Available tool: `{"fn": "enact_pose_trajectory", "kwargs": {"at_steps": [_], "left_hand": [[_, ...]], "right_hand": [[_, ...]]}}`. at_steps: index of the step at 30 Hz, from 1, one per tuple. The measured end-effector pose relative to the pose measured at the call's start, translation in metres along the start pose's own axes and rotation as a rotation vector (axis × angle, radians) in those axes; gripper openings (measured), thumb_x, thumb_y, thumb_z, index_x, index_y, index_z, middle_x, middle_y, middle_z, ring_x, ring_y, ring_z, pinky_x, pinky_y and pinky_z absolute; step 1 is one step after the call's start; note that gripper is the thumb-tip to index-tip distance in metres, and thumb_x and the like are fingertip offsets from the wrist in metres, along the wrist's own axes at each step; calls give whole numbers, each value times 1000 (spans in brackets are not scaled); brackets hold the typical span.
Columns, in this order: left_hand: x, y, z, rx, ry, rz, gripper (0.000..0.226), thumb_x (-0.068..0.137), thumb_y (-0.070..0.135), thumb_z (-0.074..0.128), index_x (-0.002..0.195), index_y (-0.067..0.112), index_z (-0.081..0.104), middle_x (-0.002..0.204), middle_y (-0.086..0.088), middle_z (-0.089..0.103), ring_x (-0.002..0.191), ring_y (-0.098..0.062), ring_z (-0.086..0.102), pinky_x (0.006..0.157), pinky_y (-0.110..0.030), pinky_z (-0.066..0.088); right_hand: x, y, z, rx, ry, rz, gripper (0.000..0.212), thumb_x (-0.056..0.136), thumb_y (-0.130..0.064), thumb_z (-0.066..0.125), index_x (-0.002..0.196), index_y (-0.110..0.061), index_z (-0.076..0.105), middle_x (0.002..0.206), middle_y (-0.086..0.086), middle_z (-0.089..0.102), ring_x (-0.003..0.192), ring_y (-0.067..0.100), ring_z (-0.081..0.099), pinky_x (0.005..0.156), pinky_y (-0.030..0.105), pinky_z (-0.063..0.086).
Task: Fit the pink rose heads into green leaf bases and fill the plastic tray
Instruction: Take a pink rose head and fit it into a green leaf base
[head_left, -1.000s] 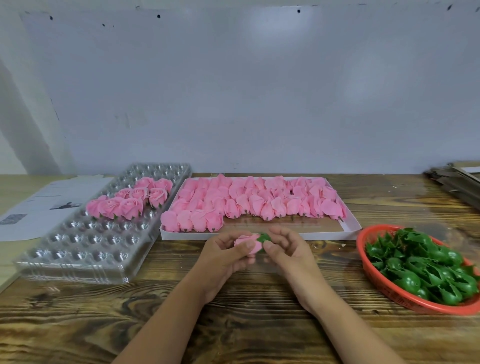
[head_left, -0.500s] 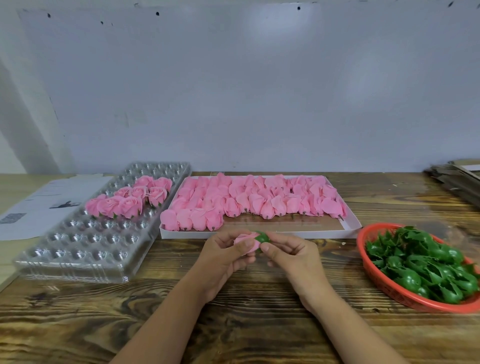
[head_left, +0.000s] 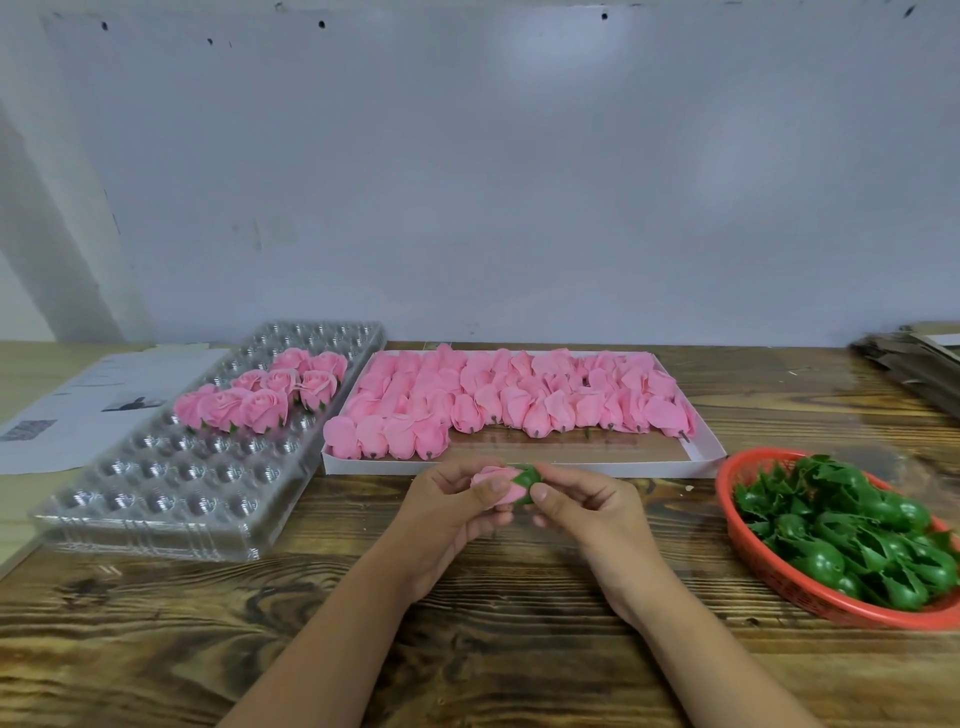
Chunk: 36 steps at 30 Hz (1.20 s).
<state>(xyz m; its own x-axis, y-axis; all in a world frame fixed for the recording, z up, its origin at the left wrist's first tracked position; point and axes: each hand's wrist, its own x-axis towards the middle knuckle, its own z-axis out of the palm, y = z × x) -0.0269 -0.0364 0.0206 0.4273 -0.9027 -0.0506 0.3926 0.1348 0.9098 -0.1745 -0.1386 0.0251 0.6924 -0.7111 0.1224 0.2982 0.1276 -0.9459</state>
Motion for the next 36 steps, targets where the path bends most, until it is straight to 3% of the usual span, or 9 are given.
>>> {"fn": "enact_pose_trajectory", "kwargs": {"at_steps": [10, 16, 20, 25, 29, 32, 36], "left_hand": [[0, -3, -1, 58, -14, 5, 29, 75, 22, 82, 101, 10, 81, 96, -11, 76, 83, -14, 72, 71, -22, 59], [0, -2, -2, 44, -43, -14, 23, 81, 16, 78, 103, 9, 80, 98, -11, 76, 83, -15, 73, 71, -22, 59], [0, -1, -2, 21, -38, -30, 25, 82, 18, 76, 105, 6, 79, 96, -11, 75, 79, -14, 71, 70, -22, 59], [0, -1, -2, -3, -46, -40, 35, 79, 21, 76, 109, 1, 76, 97, -13, 74, 77, -14, 69, 69, -21, 59], [0, -3, -3, 56, -29, -16, 30, 78, 22, 77, 104, 8, 80, 95, -10, 75, 79, -13, 69, 70, -22, 58], [0, -4, -3, 150, -25, 40, 38, 75, 31, 82, 107, 9, 80, 95, -8, 76, 82, -12, 68, 73, -23, 57], [0, -6, -2, 205, -15, 79, 39, 73, 37, 84, 104, 15, 81, 101, -9, 77, 86, -13, 70, 75, -24, 57]], "right_hand": [[-1, -2, 0, -80, 5, -13, 20, 67, -19, 79, 86, -22, 82, 83, 14, 77, 69, 14, 70, 71, 22, 58], [0, 0, 0, -29, 23, 2, 29, 59, -14, 83, 88, -18, 81, 94, 14, 77, 87, 21, 74, 78, 25, 59], [0, 1, 0, 13, 12, 8, 26, 63, -14, 81, 89, -17, 82, 95, 14, 77, 78, 17, 72, 71, 21, 58], [0, 3, 0, 22, 21, -5, 27, 62, -10, 80, 88, -18, 82, 95, 15, 77, 86, 19, 73, 76, 22, 57], [1, 2, -1, 16, 21, 15, 27, 61, -13, 81, 87, -18, 82, 92, 14, 77, 78, 15, 72, 71, 21, 57], [1, 3, -3, -47, 37, 29, 28, 61, -18, 83, 89, -14, 82, 85, 16, 76, 70, 15, 69, 72, 24, 57], [1, 4, -5, -67, 46, 39, 30, 60, -19, 83, 89, -11, 81, 87, 16, 77, 73, 17, 70, 73, 24, 57]]}}
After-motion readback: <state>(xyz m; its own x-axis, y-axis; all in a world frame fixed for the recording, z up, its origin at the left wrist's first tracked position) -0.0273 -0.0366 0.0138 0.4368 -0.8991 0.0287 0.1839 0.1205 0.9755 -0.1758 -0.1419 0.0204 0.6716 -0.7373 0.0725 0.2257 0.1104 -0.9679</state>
